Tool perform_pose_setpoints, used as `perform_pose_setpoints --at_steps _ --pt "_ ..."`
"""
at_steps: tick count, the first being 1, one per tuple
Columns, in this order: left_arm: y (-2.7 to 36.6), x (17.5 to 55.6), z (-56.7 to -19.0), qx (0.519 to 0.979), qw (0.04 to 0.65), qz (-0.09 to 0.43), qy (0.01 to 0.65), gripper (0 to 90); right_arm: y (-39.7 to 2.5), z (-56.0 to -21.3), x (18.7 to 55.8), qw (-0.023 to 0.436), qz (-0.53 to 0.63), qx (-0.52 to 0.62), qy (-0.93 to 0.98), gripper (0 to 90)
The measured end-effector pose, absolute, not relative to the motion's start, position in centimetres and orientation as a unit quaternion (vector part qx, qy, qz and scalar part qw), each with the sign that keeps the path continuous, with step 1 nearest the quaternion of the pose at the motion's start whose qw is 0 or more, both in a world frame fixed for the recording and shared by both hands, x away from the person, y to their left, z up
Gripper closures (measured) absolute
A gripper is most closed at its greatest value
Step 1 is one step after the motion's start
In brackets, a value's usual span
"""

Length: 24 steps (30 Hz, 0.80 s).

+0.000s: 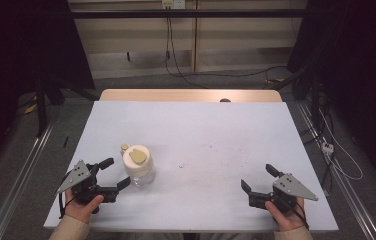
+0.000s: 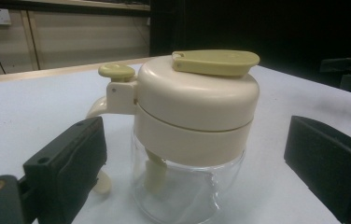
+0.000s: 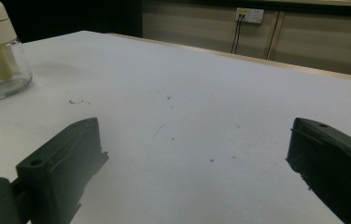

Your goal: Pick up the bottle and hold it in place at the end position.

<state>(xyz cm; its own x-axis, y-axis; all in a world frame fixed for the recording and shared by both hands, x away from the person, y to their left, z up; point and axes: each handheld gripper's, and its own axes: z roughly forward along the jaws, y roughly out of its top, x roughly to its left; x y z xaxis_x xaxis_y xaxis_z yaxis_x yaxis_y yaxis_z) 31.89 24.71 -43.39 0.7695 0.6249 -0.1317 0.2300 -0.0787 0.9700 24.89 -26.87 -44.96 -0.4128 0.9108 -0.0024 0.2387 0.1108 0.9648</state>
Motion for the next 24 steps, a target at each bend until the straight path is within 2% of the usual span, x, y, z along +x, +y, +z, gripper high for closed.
perform_pose_setpoints --at_steps 24 --pt "23.0 32.8 -44.0 0.753 0.56 0.158 0.307 4.2 -27.0 -44.8 24.7 0.334 0.512 0.429 0.665 2.9"
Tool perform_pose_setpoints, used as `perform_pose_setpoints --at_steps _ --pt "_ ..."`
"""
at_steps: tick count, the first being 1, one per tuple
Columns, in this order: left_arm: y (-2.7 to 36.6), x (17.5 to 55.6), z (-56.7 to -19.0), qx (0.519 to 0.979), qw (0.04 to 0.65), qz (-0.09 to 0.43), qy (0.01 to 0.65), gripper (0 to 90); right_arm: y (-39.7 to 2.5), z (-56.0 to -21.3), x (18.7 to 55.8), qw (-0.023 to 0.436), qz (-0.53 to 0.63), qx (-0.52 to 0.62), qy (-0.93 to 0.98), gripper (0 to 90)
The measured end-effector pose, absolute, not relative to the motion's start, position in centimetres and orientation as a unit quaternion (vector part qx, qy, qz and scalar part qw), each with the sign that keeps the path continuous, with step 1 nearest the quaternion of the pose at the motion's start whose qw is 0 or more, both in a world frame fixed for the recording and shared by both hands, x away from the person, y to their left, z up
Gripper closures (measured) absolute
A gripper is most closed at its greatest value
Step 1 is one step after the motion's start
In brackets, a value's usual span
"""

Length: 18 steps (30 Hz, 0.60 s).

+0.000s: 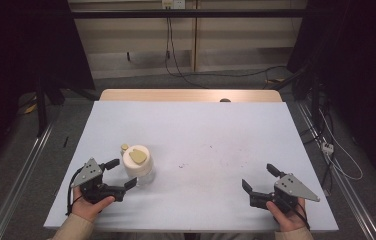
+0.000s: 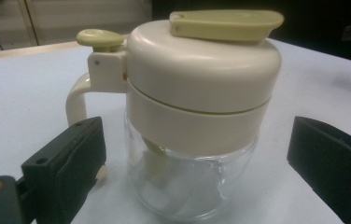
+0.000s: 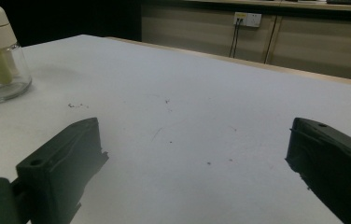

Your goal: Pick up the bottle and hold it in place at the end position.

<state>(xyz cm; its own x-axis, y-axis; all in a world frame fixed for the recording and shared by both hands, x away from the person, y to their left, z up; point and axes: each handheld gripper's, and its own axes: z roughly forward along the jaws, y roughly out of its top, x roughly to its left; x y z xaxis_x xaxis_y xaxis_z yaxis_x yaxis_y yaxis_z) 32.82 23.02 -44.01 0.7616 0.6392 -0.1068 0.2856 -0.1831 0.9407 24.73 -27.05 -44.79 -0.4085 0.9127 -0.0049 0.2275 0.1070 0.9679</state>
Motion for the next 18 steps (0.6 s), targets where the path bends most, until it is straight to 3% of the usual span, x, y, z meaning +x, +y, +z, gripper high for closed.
perform_pose_setpoints --at_steps 18 --pt "20.4 34.1 -44.1 0.759 0.542 0.178 0.315 6.6 -27.4 -44.9 24.3 0.333 0.511 0.432 0.664 3.4"
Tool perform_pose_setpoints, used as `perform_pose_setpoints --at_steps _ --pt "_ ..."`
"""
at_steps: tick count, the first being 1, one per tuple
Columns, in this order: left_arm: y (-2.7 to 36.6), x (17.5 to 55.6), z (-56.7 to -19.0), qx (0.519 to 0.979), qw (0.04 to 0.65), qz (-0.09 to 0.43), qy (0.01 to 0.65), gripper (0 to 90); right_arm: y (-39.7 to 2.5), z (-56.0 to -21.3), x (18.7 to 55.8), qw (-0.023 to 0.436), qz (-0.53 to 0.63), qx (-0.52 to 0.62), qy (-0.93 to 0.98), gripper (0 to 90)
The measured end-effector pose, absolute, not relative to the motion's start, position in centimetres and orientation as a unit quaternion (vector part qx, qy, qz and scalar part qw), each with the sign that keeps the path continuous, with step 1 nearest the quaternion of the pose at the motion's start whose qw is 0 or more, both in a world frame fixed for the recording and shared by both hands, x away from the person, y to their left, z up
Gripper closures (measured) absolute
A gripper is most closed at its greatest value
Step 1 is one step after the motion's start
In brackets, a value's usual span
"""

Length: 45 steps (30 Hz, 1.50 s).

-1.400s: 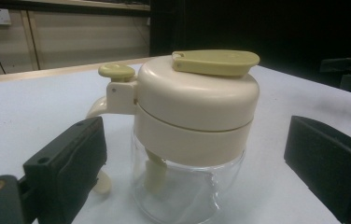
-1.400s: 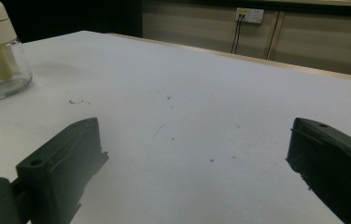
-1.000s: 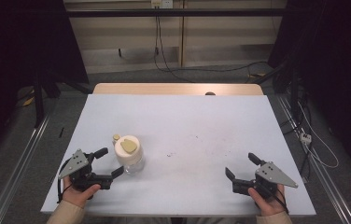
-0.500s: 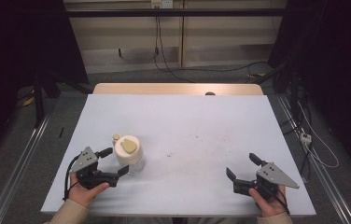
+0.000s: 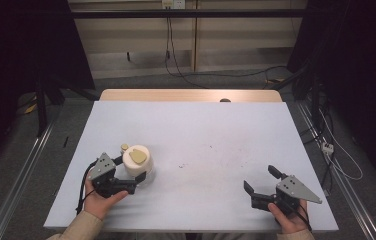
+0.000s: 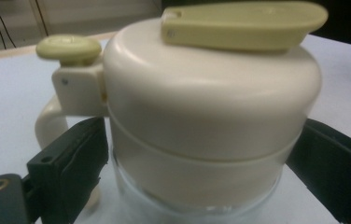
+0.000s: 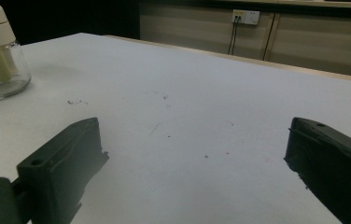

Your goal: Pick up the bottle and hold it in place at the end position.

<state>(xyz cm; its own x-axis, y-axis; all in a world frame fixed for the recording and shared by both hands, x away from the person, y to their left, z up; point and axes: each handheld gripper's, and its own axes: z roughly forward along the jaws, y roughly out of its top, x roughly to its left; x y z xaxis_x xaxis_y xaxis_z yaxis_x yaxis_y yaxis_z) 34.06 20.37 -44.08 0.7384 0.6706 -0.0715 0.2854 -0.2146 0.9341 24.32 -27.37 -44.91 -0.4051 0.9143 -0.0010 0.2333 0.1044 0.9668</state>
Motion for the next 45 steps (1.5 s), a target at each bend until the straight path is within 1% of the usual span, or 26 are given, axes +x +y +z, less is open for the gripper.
perform_pose_setpoints --at_steps 5,19,34,45 --pt "19.8 34.3 -44.1 0.76 0.538 0.184 0.315 5.3 -27.4 -44.8 24.3 0.331 0.513 0.434 0.662 3.7" --pt "18.7 35.2 -44.6 0.748 0.546 0.178 0.333 3.6 -27.4 -44.8 24.3 0.33 0.514 0.434 0.662 3.9" --pt "17.8 35.9 -44.9 0.741 0.55 0.181 0.341 4.7 -27.4 -44.8 24.3 0.327 0.516 0.432 0.664 4.1" --pt "17.4 35.8 -44.8 0.742 0.545 0.198 0.338 5.8 -27.4 -44.8 24.3 0.328 0.516 0.432 0.663 4.2"
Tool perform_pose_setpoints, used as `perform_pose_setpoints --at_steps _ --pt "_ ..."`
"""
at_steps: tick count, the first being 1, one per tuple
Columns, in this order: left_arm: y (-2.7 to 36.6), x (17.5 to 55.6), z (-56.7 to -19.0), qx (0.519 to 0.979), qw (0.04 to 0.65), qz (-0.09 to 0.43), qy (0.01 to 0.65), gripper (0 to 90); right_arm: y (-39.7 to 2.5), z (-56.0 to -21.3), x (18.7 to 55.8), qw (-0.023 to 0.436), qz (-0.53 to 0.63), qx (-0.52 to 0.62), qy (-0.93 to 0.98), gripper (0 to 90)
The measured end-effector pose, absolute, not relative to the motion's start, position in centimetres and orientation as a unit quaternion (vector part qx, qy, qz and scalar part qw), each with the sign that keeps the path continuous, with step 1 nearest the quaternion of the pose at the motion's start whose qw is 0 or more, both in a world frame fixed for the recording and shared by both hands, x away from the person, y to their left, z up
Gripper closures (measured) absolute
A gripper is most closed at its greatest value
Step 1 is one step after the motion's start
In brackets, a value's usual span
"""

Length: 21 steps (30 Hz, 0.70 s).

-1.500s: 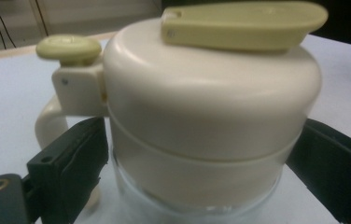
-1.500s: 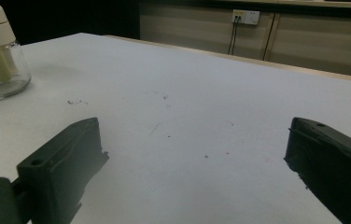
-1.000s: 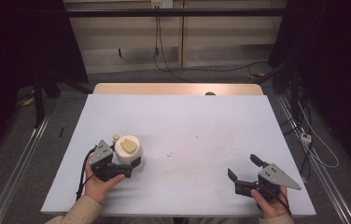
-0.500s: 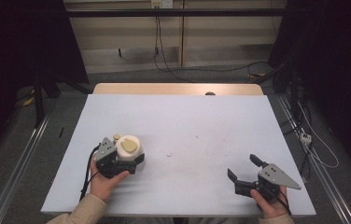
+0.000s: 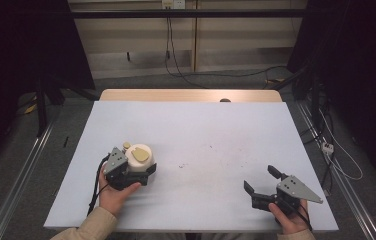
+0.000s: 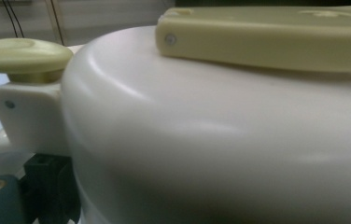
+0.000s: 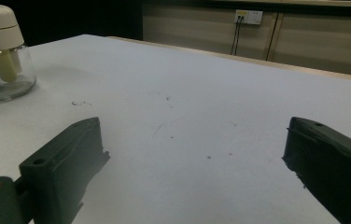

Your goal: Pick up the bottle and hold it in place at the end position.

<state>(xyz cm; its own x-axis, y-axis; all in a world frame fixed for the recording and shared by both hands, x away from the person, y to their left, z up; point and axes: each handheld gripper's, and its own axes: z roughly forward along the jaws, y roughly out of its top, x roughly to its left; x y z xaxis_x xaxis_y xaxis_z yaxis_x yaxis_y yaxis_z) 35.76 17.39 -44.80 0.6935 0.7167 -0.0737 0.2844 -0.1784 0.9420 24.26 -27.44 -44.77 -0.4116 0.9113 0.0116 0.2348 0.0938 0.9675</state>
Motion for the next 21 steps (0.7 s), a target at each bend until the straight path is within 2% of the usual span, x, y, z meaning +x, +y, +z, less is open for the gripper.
perform_pose_setpoints --at_steps 21 --pt "17.01 35.29 -44.97 0.728 0.549 0.214 0.351 6.1 -27.17 -44.76 24.59 0.325 0.518 0.429 0.665 4.4"
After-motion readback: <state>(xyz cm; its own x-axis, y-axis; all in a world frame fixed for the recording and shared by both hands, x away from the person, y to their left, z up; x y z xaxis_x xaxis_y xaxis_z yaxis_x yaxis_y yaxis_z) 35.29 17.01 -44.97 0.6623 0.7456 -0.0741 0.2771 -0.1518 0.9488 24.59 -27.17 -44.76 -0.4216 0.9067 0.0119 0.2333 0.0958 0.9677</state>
